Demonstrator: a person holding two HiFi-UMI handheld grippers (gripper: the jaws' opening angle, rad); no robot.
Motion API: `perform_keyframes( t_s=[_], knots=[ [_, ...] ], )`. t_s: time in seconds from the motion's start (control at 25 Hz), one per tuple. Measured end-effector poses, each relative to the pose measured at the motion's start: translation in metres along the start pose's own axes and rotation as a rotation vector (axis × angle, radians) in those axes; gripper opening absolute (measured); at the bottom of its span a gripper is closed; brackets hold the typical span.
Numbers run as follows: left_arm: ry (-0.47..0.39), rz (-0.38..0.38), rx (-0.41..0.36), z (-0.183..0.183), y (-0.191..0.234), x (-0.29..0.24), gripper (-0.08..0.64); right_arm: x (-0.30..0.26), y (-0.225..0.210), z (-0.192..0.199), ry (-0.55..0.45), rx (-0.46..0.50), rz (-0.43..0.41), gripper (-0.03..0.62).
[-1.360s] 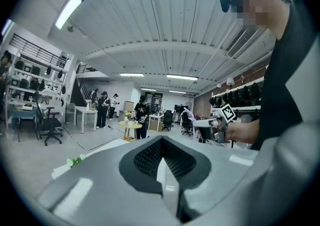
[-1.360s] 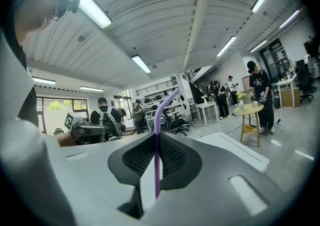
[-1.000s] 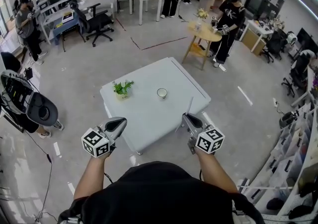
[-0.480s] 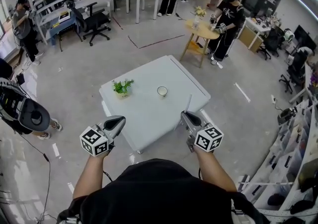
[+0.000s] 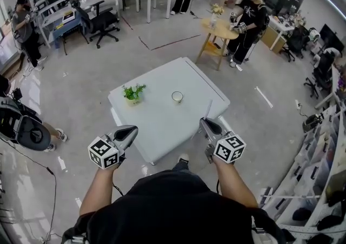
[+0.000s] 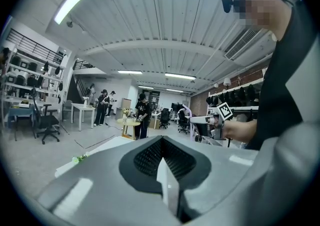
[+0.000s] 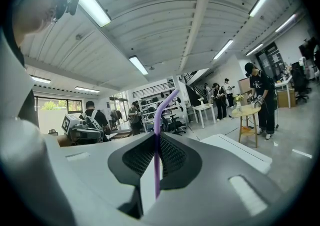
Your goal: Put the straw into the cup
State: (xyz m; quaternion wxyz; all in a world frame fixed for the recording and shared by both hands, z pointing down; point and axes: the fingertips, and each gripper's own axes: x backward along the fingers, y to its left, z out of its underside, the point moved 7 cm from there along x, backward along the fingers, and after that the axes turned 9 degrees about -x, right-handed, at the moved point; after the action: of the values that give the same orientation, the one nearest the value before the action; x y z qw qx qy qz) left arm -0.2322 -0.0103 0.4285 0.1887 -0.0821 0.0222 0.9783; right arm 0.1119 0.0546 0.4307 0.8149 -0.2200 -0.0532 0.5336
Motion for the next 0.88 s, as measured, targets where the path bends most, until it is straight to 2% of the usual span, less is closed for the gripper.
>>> perform_keyframes(
  t_s=[0.52, 0.88],
  knots=[
    [0.000, -0.007, -0.004, -0.001, 0.022, -0.008, 0.000, -0.023, -0.012, -0.013, -0.010, 0.017, -0.006, 0.049],
    [0.018, -0.005, 0.005, 0.005, 0.039, -0.029, 0.000, -0.041, -0.035, -0.011, 0.007, -0.001, -0.003, 0.049]
  ],
)
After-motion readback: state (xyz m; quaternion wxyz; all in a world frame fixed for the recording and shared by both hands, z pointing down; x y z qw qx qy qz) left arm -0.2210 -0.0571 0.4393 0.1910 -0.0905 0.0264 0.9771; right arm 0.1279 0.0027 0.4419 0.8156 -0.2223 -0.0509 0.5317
